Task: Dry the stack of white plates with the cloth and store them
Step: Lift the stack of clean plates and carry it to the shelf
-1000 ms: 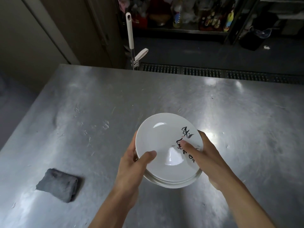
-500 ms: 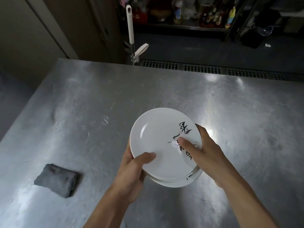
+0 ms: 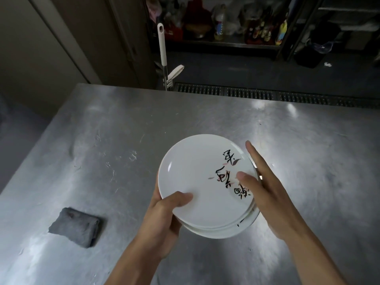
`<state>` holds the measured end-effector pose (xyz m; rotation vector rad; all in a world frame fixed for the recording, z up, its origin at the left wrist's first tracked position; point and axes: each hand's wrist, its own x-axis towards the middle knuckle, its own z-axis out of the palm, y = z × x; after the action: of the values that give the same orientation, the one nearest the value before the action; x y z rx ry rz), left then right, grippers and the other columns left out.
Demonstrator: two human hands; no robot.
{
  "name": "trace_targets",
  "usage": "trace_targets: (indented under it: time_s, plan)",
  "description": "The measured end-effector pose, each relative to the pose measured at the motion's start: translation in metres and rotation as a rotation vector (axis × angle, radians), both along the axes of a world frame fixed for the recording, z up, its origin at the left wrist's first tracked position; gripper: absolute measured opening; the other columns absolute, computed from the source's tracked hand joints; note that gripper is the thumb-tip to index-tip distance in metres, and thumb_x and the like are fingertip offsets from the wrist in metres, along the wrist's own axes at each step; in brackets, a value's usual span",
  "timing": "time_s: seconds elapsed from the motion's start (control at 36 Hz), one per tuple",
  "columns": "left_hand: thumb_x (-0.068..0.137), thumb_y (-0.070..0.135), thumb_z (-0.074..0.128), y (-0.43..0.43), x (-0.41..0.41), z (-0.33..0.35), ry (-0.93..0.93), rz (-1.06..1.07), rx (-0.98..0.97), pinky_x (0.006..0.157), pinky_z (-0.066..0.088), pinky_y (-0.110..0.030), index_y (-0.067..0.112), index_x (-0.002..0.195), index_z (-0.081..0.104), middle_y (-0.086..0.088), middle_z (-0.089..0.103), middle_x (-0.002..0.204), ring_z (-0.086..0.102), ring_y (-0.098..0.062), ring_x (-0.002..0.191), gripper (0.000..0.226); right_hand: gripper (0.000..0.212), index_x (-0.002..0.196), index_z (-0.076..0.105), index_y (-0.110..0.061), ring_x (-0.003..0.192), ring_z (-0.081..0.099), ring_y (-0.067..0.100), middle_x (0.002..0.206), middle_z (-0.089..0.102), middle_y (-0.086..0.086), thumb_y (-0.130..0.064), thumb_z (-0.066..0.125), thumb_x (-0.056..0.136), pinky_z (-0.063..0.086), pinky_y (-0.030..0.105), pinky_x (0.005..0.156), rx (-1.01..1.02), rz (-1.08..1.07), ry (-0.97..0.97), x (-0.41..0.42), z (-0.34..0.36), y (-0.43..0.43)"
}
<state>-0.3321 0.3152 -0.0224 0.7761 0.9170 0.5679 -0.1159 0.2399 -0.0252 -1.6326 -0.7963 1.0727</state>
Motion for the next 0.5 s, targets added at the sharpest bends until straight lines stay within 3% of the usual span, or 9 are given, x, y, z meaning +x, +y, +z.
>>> trace_targets:
  time_s: [0.06, 0.14, 0.22, 0.28, 0.33, 0.42, 0.5]
  plan:
    - [0.067, 0.009, 0.069, -0.005, -0.004, 0.003, 0.009, -0.009, 0.009, 0.08, 0.062, -0.034, 0.022, 0.139, 0.057, -0.009, 0.072, 0.125, 0.071, -0.029, 0.112, 0.074, 0.078, 0.14, 0.035, -0.067, 0.131, 0.054, 0.017, 0.139, 0.055, -0.007, -0.067, 0.072, 0.072, 0.043, 0.051, 0.108, 0.035, -0.019, 0.026, 0.0, -0.004, -0.005]
    - [0.067, 0.008, 0.069, -0.013, -0.008, 0.007, 0.019, -0.001, 0.07, 0.075, 0.06, -0.027, 0.026, 0.138, 0.057, -0.005, 0.073, 0.123, 0.072, -0.023, 0.11, 0.074, 0.074, 0.141, 0.043, -0.059, 0.125, 0.06, 0.017, 0.138, 0.058, -0.011, -0.043, 0.071, 0.074, 0.051, 0.05, 0.1, 0.11, -0.047, 0.074, -0.009, -0.01, -0.011]
    - [0.069, 0.009, 0.07, -0.02, -0.013, 0.01, 0.055, 0.013, 0.228, 0.081, 0.059, -0.024, 0.048, 0.143, 0.049, 0.008, 0.068, 0.133, 0.066, -0.014, 0.12, 0.086, 0.075, 0.142, 0.047, -0.051, 0.122, 0.063, 0.017, 0.138, 0.062, -0.01, -0.027, 0.066, 0.074, 0.053, 0.045, 0.094, 0.192, -0.064, 0.179, -0.022, -0.016, -0.02]
    - [0.069, 0.015, 0.073, -0.024, -0.017, 0.011, 0.069, 0.008, 0.328, 0.094, 0.056, -0.035, 0.066, 0.143, 0.035, 0.017, 0.059, 0.143, 0.06, -0.009, 0.127, 0.098, 0.075, 0.143, 0.047, -0.048, 0.122, 0.063, 0.021, 0.137, 0.062, -0.007, -0.026, 0.065, 0.074, 0.053, 0.045, 0.092, 0.221, -0.082, 0.222, -0.03, -0.018, -0.026]
    - [0.067, 0.023, 0.075, -0.029, -0.022, 0.01, 0.07, 0.023, 0.372, 0.105, 0.048, -0.046, 0.073, 0.143, 0.026, 0.02, 0.052, 0.149, 0.057, -0.01, 0.132, 0.103, 0.074, 0.141, 0.049, -0.048, 0.121, 0.064, 0.021, 0.136, 0.063, -0.006, -0.026, 0.064, 0.073, 0.054, 0.042, 0.09, 0.239, -0.094, 0.243, -0.036, -0.019, -0.03]
    - [0.069, 0.028, 0.073, -0.039, -0.028, 0.005, 0.069, 0.072, 0.409, 0.106, 0.046, -0.055, 0.068, 0.147, 0.027, 0.015, 0.052, 0.15, 0.057, -0.015, 0.133, 0.099, 0.073, 0.139, 0.05, -0.05, 0.121, 0.064, 0.021, 0.136, 0.063, -0.007, -0.018, 0.063, 0.075, 0.057, 0.035, 0.086, 0.242, -0.087, 0.268, -0.043, -0.019, -0.035]
    - [0.073, 0.034, 0.073, -0.049, -0.034, -0.001, 0.085, 0.145, 0.425, 0.105, 0.047, -0.061, 0.058, 0.15, 0.031, 0.013, 0.053, 0.149, 0.057, -0.018, 0.132, 0.091, 0.073, 0.14, 0.05, -0.05, 0.126, 0.06, 0.021, 0.14, 0.06, -0.008, -0.012, 0.058, 0.078, 0.052, 0.043, 0.096, 0.252, -0.063, 0.269, -0.048, -0.016, -0.039]
